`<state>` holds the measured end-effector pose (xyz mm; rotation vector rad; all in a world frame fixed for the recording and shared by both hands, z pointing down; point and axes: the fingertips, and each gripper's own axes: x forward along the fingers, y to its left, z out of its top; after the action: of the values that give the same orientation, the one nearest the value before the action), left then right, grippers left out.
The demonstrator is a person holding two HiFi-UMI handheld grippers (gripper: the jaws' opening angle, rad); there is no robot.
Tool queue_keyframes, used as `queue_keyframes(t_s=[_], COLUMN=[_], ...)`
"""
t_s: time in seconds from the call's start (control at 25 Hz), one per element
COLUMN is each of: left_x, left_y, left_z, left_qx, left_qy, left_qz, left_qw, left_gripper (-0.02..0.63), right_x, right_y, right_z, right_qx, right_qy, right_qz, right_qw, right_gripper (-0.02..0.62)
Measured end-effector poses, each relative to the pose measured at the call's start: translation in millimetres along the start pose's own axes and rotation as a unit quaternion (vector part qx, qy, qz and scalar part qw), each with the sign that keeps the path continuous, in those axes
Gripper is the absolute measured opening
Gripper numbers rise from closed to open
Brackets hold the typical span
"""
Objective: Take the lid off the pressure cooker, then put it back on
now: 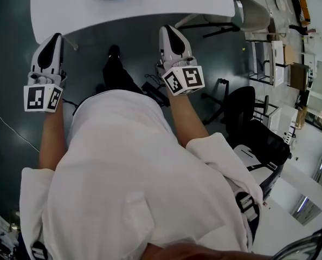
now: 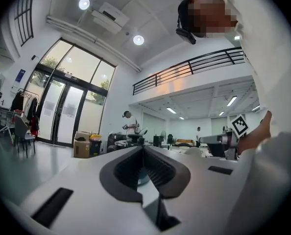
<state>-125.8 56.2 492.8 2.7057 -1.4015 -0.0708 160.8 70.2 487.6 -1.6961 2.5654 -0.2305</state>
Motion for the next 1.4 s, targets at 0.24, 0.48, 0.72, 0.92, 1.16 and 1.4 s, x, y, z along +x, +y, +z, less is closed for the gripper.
queue_keyframes(t_s=[0.24,0.48,0.72,0.92,1.16,1.4], left_x=[-58.6,-75.0,-75.3,-74.6,-68.7,-73.9], left_y=[-19.5,-40.9,-62.6,-107.7,-158.8,-180.0], left_z=[-26.0,-40.9,-19.3,-23.5,-40.9,-55.0], left_qx=[-0.022,-0.024,-0.011,-0.016,-0.023,-0.027], left_qy=[0.029,0.042,0.03,0.04,0.045,0.052], left_qz=[0.04,0.061,0.066,0.053,0.036,0.04], left_qw=[0.9986,0.9969,0.9973,0.9976,0.9981,0.9975], left_gripper=[0.014,0.014,0.014,0.014,0.014,0.014], right_x=[-40.6,-62.7,-74.9,-116.1,-159.6,-180.6], right_y=[37.3,32.8,31.1,9.5,-29.9,-40.8], right_z=[-14.3,-20.9,-15.7,-16.8,-33.1,-41.9], right_qx=[-0.018,-0.028,-0.025,-0.018,-0.007,-0.004], right_qy=[0.013,0.019,0.014,0.02,0.027,0.029], right_qz=[0.008,0.004,0.026,0.02,-0.008,-0.009], right_qw=[1.0,0.999,0.999,0.999,1.0,1.0], right_gripper=[0.007,0.008,0.008,0.008,0.008,0.008])
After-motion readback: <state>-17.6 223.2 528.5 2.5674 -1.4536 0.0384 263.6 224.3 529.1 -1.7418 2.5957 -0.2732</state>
